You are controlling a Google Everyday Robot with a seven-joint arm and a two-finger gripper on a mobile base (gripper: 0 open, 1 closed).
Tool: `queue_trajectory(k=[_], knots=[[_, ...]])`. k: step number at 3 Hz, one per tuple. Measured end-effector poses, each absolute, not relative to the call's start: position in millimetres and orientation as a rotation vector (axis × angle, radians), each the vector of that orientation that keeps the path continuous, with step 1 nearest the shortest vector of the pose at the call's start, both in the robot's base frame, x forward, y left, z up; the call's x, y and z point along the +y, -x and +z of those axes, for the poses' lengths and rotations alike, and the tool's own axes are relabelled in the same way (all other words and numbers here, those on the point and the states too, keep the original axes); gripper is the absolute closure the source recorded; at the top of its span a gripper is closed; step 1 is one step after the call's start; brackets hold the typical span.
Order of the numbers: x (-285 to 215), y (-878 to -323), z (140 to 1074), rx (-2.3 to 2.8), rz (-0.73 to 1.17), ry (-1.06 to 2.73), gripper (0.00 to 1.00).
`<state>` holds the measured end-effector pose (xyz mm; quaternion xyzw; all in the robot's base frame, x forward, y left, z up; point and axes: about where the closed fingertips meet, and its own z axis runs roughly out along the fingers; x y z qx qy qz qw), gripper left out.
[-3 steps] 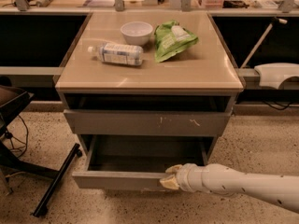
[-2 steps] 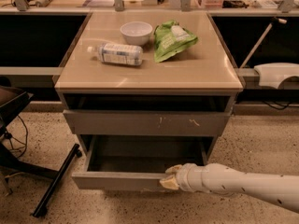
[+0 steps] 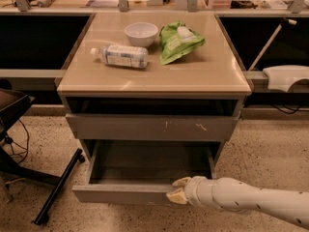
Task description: Open middle drawer
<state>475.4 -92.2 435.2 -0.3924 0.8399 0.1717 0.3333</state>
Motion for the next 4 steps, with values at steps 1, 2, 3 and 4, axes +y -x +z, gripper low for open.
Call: queue_trajectory(k=[1,2,3,4], knots=[[-92,-475,435,2.193,0.448,1.025,1.0],[-95,-466,435,2.179,0.453,1.037,1.0],[-94,-465,437,2.179,0.453,1.037,1.0],[-87,-452,432,2.155,0.46,1.066,1.0]])
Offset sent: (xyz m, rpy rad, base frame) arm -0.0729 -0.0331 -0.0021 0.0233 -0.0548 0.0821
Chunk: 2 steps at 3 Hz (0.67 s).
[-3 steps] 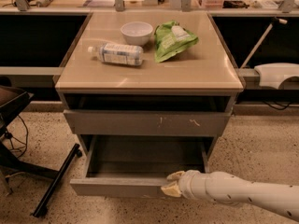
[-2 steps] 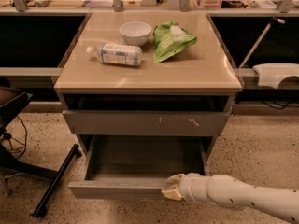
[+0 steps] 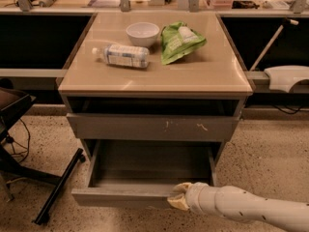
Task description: Open middle drawer
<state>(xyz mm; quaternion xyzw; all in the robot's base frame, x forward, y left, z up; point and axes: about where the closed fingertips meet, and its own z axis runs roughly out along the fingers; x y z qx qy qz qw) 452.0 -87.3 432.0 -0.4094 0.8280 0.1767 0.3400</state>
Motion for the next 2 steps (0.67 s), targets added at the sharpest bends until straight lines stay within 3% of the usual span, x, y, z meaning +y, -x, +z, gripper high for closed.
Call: queue_trajectory(k=[2], knots=[[-80,-438,435,2.142,0.482,1.104,1.0]])
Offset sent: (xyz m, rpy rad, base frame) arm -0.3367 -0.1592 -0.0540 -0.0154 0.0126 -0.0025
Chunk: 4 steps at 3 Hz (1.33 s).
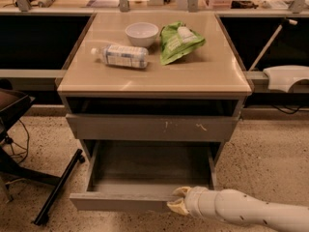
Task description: Open middle drawer
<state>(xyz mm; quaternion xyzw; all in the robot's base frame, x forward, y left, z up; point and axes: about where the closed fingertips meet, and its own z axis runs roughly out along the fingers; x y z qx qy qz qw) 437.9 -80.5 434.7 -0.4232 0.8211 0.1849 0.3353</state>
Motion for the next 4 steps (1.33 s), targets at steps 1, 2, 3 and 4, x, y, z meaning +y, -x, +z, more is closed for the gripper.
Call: queue_trajectory(k=[1,2,3,4], knots=[[-81,-438,439,2.142,0.482,1.104,1.0],[-87,-427,436,2.146,0.484,1.096,1.0],[-87,-427,438,2.146,0.484,1.096,1.0],[-93,-416,435,2.15,0.488,1.091,1.0]])
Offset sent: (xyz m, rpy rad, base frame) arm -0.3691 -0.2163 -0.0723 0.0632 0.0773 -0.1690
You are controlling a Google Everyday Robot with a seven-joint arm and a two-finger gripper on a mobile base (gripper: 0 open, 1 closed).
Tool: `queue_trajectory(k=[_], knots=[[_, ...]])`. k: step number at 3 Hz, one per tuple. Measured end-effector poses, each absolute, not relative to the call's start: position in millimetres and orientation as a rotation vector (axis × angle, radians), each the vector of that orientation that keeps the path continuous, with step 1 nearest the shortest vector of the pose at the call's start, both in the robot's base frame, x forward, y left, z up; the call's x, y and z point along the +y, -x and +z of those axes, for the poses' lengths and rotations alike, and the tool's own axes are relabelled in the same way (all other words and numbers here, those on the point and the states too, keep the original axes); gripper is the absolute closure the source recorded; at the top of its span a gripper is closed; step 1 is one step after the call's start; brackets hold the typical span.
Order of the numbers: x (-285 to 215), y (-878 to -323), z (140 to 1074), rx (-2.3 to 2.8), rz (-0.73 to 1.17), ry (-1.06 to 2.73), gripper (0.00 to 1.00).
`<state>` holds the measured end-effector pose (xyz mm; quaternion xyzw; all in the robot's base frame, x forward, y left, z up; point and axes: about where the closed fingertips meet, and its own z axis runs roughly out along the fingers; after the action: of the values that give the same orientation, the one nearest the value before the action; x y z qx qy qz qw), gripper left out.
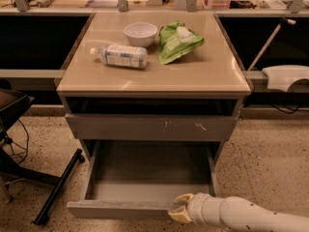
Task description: Open middle drawer
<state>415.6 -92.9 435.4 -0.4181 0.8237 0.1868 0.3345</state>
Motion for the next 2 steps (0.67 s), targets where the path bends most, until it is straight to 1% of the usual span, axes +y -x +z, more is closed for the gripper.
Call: queue_trajectory(k=[1,2], knots=[[-92.9,-415.6,435.4,2.15,0.488,1.091,0.81],[-92.9,-415.6,435.3,2.15,0.488,1.091,0.58]])
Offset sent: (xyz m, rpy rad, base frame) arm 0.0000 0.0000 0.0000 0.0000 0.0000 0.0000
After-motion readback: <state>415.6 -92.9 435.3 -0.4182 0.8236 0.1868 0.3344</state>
